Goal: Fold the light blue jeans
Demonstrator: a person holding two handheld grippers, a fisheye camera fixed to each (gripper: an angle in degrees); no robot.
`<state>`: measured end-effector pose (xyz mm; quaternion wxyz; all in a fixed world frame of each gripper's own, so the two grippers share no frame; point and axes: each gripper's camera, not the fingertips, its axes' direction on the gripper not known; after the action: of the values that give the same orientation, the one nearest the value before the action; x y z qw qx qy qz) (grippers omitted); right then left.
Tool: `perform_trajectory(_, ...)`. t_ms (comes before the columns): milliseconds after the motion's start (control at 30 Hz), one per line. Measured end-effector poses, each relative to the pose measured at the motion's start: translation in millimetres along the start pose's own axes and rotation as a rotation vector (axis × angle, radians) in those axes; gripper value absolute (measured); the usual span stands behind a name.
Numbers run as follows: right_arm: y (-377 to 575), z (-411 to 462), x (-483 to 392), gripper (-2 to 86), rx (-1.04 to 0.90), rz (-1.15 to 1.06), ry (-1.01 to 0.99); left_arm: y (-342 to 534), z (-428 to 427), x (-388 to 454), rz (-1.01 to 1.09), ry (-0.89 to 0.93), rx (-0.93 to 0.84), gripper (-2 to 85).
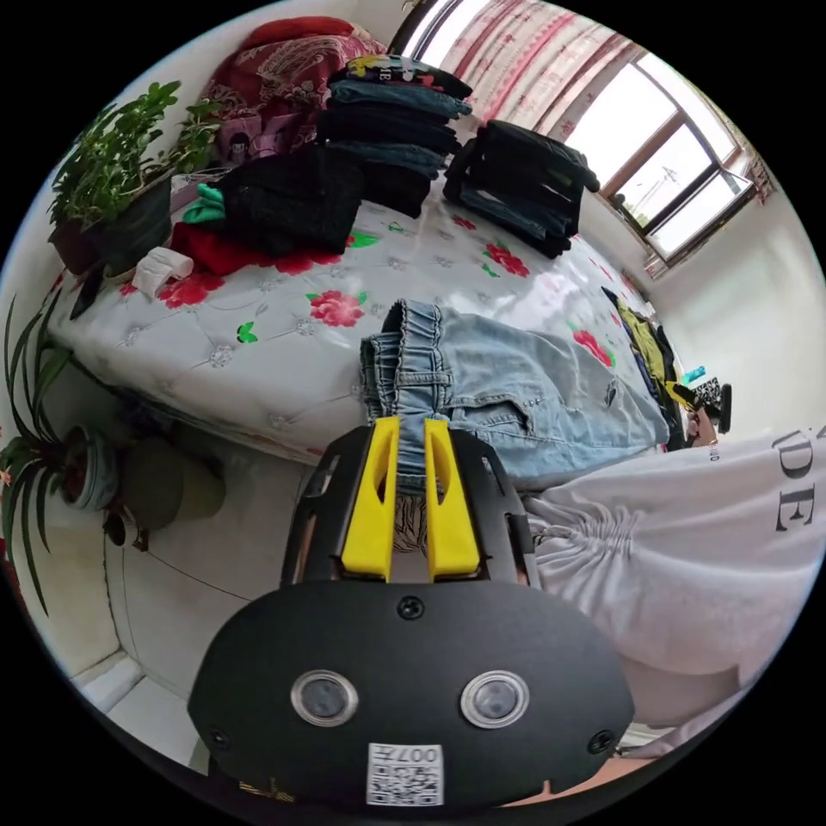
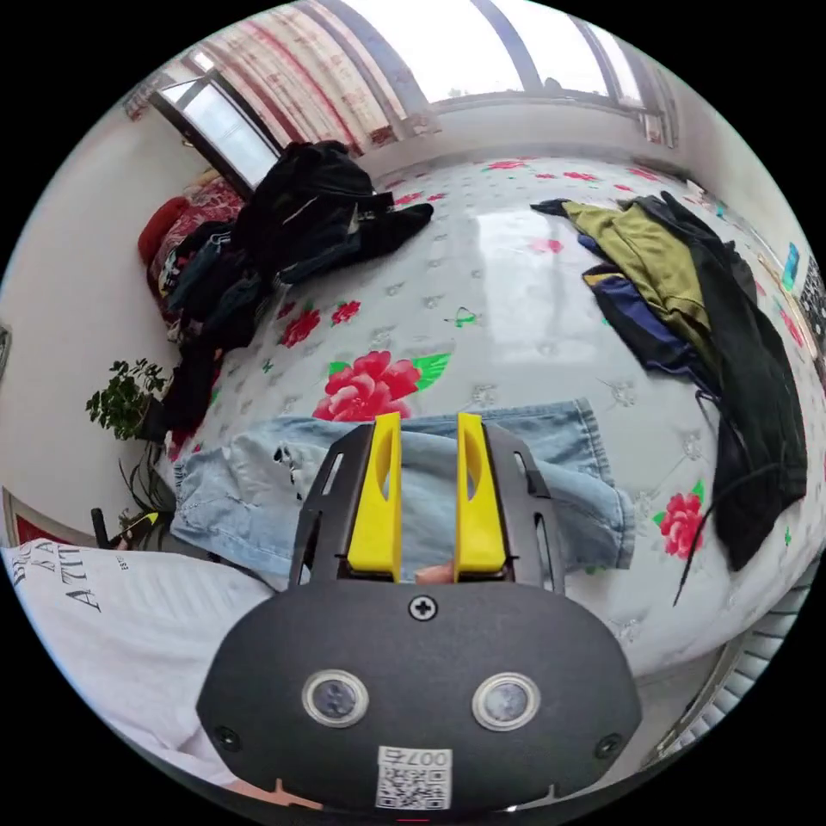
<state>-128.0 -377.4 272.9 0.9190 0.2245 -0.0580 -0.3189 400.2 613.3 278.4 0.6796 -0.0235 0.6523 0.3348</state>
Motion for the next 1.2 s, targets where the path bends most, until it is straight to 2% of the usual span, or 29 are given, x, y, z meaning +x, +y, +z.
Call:
perform_trajectory(133,-51.6,73.6,-95.1,6.6,-0.103,-0.282,-0.140,-34.4,46.6,13.5,0.054,-0.006,-0.109,8.8)
perform_trajectory(200,-62.1,110.3,-134.2,6.4,-0.164,-0.382,-0.161,-51.9,85.1,22.2,0.067,-0.076,-0.218,7.2)
perform_trajectory(267,-62.4,158.3,-178.5,5.4,-0.290,-0.487,-0.199,-61.7,96.9,20.9,0.049,-0.105,-0.245,4.8)
perform_trajectory(367,-37.0,202.1,-215.2,2.9,-0.478,-0.607,-0.218,-71.6,99.9,11.1,0.009,-0.121,-0.278,1.5)
perform_trajectory(533,1.3,208.8,-225.3,0.9,-0.605,-0.718,-0.252,-70.2,100.1,7.7,0.037,-0.118,-0.263,-0.1)
perform_trajectory(633,-19.1,199.6,-215.9,2.1,-0.650,-0.682,-0.320,-71.4,101.5,2.8,0.014,-0.102,-0.260,-0.3)
perform_trajectory(767,-82.6,177.5,-195.3,3.8,-0.470,-0.525,-0.375,-74.6,102.6,-1.7,0.024,-0.084,-0.274,-0.3)
perform_trajectory(833,-106.5,184.6,-188.4,4.3,-0.458,-0.454,-0.406,-75.0,102.3,-4.6,0.017,-0.072,-0.276,-0.1)
perform_trajectory(900,-123.1,206.9,-186.2,4.9,-0.518,-0.395,-0.415,-73.4,101.3,-9.0,0.001,-0.053,-0.267,0.1)
perform_trajectory(1067,-129.7,302.6,-193.4,4.4,-0.895,-0.251,-0.478,-64.8,91.5,-17.9,-0.050,-0.010,-0.228,2.2)
perform_trajectory(1133,-133.6,315.4,-191.7,2.1,-0.930,-0.216,-0.459,-58.2,83.3,-20.0,-0.070,-0.011,-0.211,3.4)
perform_trajectory(1200,-148.9,312.5,-186.6,1.0,-0.887,-0.205,-0.474,-45.4,71.0,-23.1,-0.090,-0.025,-0.193,4.5)
